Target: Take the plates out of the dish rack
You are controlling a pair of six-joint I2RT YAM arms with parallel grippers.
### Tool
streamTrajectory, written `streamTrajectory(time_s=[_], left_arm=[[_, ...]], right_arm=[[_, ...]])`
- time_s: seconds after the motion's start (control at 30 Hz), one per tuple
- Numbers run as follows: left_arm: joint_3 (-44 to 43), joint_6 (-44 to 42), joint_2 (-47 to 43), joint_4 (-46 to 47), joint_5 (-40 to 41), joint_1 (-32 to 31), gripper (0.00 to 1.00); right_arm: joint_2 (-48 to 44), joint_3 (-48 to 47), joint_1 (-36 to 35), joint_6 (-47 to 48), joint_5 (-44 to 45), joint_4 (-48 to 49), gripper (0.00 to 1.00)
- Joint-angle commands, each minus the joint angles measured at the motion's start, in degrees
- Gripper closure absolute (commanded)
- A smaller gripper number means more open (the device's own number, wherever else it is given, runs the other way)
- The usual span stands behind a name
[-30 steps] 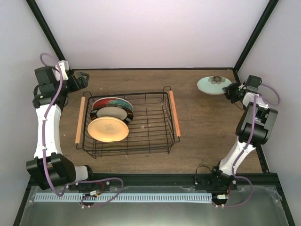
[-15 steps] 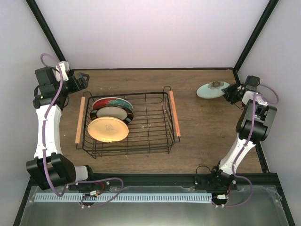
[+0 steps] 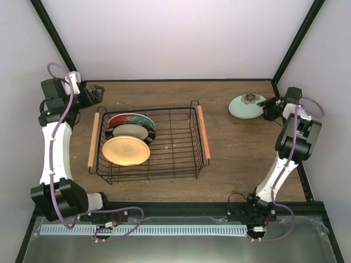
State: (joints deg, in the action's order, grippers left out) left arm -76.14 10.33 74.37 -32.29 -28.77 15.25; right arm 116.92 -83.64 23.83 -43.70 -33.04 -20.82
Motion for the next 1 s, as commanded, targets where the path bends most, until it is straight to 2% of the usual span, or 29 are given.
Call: streamTrajectory(time_s=[0.0, 0.17, 0.3, 0.67, 0.97], left_arm=[[0.56, 0.31, -1.55, -0.21, -0.92, 0.30, 0.00], [1.06, 0.31, -1.86, -0.20, -0.93, 0.29, 0.00], [1.56, 0.31, -2.14, -0.15, -0.93, 0.23, 0.00], [2.93, 0.04, -2.52, -0.15, -1.50, 0.27, 0.00], [3.99, -0.16, -2.58, -0.17, -1.24, 0.23, 0.00]], right_arm=[[1.05, -4.25, -0.34, 3.19, 0.08, -4.02, 0.49], [2.34, -4.95, -0.76, 5.95, 2.80, -9.02, 0.40], [2.99, -4.16, -0.81, 8.31, 4.66, -12.32, 0.37], [-0.58, 4.04, -0.71, 9.85, 9.18, -12.14, 0.24], [-17.20, 13.14, -0.84, 13.05, 12.16, -10.16, 0.18]])
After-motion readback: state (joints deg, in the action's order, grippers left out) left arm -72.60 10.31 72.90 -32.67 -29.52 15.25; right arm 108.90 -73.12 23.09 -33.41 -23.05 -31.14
